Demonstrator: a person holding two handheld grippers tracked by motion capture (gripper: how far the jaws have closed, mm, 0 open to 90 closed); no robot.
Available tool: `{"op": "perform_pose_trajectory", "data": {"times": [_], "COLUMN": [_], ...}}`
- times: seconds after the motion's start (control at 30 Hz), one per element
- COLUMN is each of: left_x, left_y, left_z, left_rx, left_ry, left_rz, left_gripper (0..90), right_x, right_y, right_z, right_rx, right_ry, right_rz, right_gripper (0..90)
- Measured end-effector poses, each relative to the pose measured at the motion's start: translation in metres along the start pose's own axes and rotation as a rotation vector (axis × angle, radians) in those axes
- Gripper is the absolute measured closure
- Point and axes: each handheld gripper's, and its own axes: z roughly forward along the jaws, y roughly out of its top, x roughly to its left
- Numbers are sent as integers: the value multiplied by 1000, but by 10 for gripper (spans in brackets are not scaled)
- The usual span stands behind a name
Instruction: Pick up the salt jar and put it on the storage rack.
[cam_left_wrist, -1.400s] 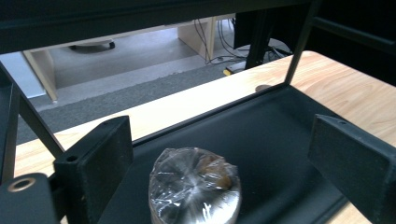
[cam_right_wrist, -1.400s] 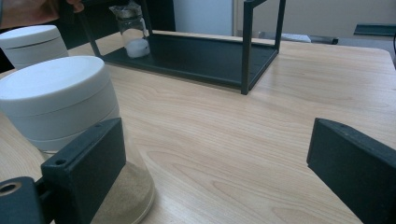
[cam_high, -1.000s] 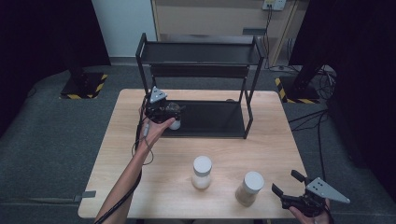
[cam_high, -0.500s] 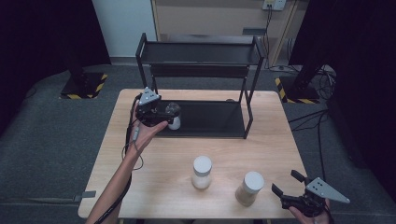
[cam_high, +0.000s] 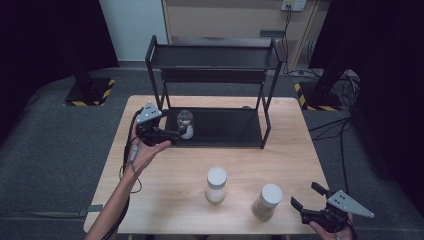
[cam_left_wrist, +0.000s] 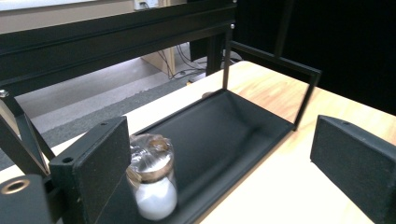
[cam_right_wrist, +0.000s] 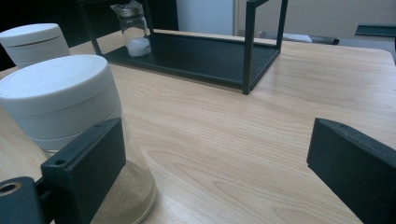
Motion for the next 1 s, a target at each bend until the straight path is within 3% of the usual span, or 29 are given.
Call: {"op": "perform_pose_trajectory", "data": {"times": [0.27, 0.53, 0.7, 1.0], "left_x": [-4, -9, -12, -21], "left_y": [-8, -29, -46, -70], "left_z": [-21, -42, -52, -65], "left_rx": [-6, -5, -23, -44], "left_ry": [-41, -72, -79, -85], "left_rz": [15, 13, -22, -47], "left_gripper": [35, 30, 28, 26], "right_x": [0, 0, 1, 1], "right_y": [0, 0, 0, 0], "right_z": [0, 0, 1, 1], "right_rx": [1, 2, 3, 4], "right_ry": [-1, -3, -6, -10], "right_rz": [-2, 0, -4, -7], "right_gripper": [47, 46, 46, 47]}}
